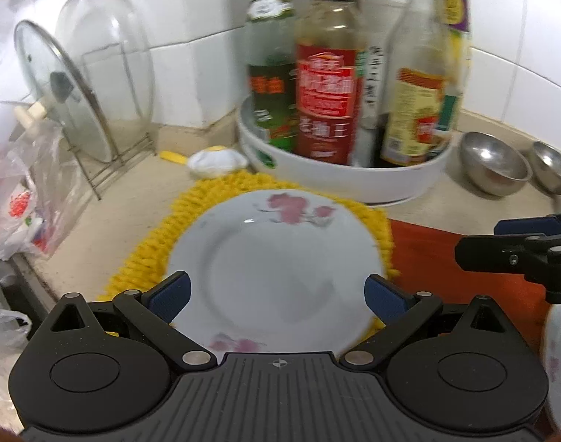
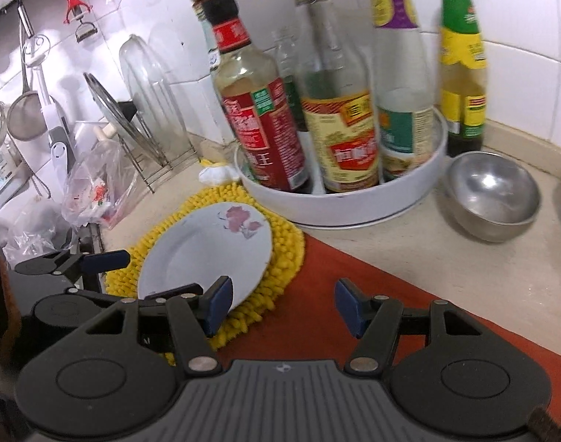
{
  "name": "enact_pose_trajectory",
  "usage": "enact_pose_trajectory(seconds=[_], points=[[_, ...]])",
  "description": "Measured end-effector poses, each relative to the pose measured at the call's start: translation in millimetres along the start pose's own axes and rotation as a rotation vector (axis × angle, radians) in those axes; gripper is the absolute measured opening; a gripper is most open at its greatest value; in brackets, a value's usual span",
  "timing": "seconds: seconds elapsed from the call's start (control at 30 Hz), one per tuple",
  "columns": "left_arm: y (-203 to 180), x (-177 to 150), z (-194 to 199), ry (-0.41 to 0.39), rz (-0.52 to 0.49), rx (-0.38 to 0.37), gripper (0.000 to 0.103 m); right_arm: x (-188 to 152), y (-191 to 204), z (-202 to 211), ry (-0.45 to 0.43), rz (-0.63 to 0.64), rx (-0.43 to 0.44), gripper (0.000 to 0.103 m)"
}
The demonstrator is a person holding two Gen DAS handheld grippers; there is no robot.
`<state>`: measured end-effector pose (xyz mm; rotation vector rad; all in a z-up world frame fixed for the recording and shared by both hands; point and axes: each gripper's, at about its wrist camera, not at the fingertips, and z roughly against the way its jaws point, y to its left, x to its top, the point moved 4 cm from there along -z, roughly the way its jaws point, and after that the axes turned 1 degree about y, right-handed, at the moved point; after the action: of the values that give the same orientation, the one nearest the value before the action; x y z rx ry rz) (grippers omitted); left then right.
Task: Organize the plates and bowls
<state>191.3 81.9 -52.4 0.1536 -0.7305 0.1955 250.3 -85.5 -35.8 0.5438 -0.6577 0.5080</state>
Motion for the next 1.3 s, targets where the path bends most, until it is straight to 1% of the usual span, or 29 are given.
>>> enact_pose_trajectory(seconds=[0.2,0.4,0.63,0.77,0.87,0.93,1.0,1.07,1.13,1.3], points=[[24.4,6.3,-18.7,0.027,0.018,0.015,0.102,11.0,10.7,-28.7,0.025,0.002,0.013,0.057],[42.7,10.9,-36.1,0.056,0.031,0.003,0.102,19.0,14.7,-59.0,0.069,-0.008,0.022,0.057],[51.7,11.9,-50.9,0.092,0.032,-0.026,0.101,20.0,22.2,-86.6,0.125,-0.013,0.054,0.057],[51.9,11.5,-56.8,0.106,0.027,-0.056,0.099,21.1,28.1,-97.4,0.154,-0.005,0.076,0.058],[50.5,9.5,-62.6,0.125,0.02,-0.081,0.097,21.1,26.0,-103.7,0.17,-0.01,0.069,0.054],[48.2,9.3,-63.9,0.123,0.002,-0.077,0.097,21.4,26.0,-104.5,0.174,-0.008,0.064,0.052],[48.7,9.3,-64.4,0.123,0.006,-0.081,0.097,22.0,26.3,-106.4,0.177,0.001,0.061,0.051],[49.6,9.8,-65.3,0.124,0.016,-0.088,0.096,21.6,22.6,-110.6,0.188,-0.021,0.072,0.049],[48.4,10.3,-63.9,0.121,0.014,-0.084,0.096,19.5,18.9,-115.3,0.208,-0.057,0.085,0.044],[46.4,9.5,-57.8,0.134,0.022,-0.092,0.095,16.4,22.9,-107.9,0.21,-0.059,0.062,0.041]])
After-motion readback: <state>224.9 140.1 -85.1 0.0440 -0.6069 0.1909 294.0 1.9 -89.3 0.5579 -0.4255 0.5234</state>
